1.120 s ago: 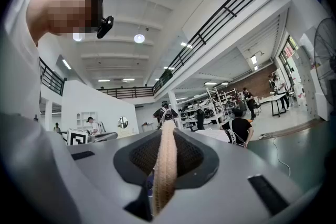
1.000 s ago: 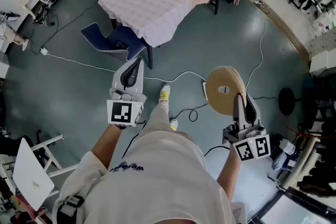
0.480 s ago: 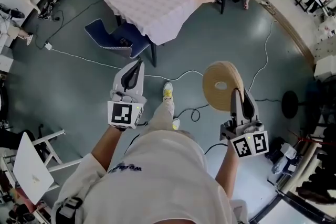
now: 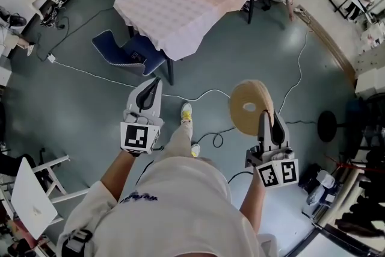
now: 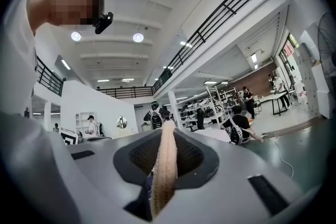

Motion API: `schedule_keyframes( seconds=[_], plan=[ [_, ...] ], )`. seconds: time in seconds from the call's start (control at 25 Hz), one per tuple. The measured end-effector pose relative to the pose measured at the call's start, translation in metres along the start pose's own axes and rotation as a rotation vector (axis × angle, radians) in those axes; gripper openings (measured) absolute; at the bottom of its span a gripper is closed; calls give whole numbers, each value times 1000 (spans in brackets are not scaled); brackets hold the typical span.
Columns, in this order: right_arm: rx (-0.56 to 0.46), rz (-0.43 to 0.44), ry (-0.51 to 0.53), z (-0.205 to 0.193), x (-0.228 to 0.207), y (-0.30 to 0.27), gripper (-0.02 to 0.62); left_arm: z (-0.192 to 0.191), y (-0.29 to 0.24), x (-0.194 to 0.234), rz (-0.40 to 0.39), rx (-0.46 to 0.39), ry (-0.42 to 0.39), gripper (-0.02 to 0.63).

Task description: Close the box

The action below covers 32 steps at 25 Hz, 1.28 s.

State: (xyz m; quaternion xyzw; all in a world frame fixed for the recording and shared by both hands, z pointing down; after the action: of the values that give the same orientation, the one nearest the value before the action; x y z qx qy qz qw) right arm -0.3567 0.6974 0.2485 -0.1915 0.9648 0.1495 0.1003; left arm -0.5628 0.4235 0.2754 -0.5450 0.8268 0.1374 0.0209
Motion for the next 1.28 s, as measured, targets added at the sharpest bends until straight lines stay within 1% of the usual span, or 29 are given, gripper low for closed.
schedule_keyframes(
  seconds=[0.44, 0.64, 0.72, 0.84, 0.96, 1.16, 1.28],
  plan=[
    [25, 26, 28, 7, -9, -23, 67, 0, -19, 1, 42, -27, 34, 2],
    [45, 35, 44, 7, -11, -35, 67, -10, -30, 4, 45, -14, 52, 2],
    [54, 37, 48, 5, -15, -46, 67, -15, -38, 9, 58, -5, 51, 2],
    [61, 29, 46, 6, -33, -68, 67, -21, -66, 12, 73, 8, 54, 2],
    [63, 18, 44, 9, -49, -91, 67, -26, -99, 15, 56, 9, 59, 2],
    [71, 5, 34, -1, -67, -138, 67, -35, -148, 33, 46, 11, 45, 2],
    [74, 14, 23, -8, -71, -167, 67, -38, -168, 48, 43, 14, 30, 2]
  ],
)
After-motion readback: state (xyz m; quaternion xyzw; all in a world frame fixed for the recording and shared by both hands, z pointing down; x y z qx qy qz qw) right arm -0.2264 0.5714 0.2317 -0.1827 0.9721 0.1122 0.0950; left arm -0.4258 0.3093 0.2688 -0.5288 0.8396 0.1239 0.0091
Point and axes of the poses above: the fingertips, and each gripper's own axes: y backward along the fingers, x to its left, z out of its top, the point moved 6 cm from there along y, backward along the fingers, and after that the axes turned 14 degrees about -x, right-handed, at the moved point
